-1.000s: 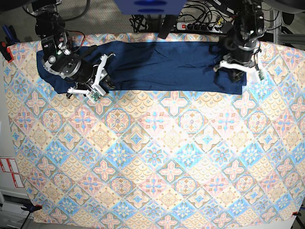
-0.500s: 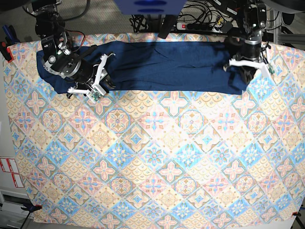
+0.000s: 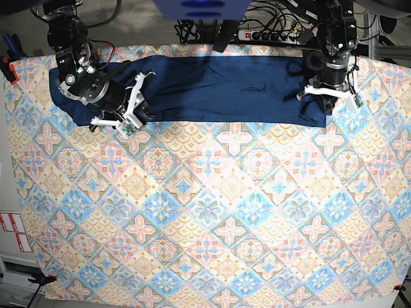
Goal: Fold the T-shirt properly
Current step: 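Hold the strip end with the left gripper and tuck it inward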
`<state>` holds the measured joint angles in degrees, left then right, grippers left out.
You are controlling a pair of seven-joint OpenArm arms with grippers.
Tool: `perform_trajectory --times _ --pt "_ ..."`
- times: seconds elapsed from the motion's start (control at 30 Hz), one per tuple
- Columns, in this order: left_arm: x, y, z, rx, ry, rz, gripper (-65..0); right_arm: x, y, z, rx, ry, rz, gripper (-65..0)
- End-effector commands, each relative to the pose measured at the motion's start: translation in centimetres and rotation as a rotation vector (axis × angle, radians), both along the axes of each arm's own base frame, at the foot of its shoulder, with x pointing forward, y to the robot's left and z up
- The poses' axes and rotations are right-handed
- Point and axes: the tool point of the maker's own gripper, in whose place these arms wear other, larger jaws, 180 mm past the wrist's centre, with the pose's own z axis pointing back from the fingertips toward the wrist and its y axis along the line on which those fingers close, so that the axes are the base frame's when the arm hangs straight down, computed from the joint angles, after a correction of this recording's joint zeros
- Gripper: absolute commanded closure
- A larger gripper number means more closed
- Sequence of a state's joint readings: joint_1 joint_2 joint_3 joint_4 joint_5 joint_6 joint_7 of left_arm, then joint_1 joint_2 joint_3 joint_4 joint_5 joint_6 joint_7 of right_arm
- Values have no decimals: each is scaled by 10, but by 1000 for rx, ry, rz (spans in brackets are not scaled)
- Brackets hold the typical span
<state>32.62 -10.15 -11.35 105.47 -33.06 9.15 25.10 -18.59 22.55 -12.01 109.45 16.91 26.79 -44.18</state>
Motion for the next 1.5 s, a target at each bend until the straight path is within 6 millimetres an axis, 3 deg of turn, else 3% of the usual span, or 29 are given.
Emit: perform_trajectory --times 0.0,0.1,0.23,0.37,0.47,0.57,0.73,0.9,1.07,1.17,1.27,1.47 --pt "3 2 5 15 -22 -5 0 6 1 10 17 -36 6 -135" --pt "-7 4 -14 3 45 -2 -4 7 2 10 18 -37 6 -135" --pt "-14 -2 -31 -45 146 -21 -159 7 6 10 33 -37 0 -135" --pt "-15 -3 -26 -52 140 -26 -309 7 7 10 34 -36 0 -135" --pt "-19 7 -7 -24 104 -11 -365 6 7 10 36 -34 -1 -135" --pt "-24 25 11 13 74 24 -372 5 7 9 36 -31 -1 -135" --pt "-24 43 12 58 133 -22 -372 5 8 9 36 -30 0 -135" --pt "2 32 21 56 172 -227 -371 2 17 9 46 -26 25 -135" --pt "12 25 28 77 200 -386 -369 1 19 9 50 -27 32 -135" --pt "12 25 23 74 221 -421 -368 1 19 9 50 -27 32 -135" --pt "10 39 21 80 227 -386 -369 1 19 9 50 -27 32 -135" --pt "-4 55 -4 52 299 -352 -370 1 19 9 50 -26 30 -135"
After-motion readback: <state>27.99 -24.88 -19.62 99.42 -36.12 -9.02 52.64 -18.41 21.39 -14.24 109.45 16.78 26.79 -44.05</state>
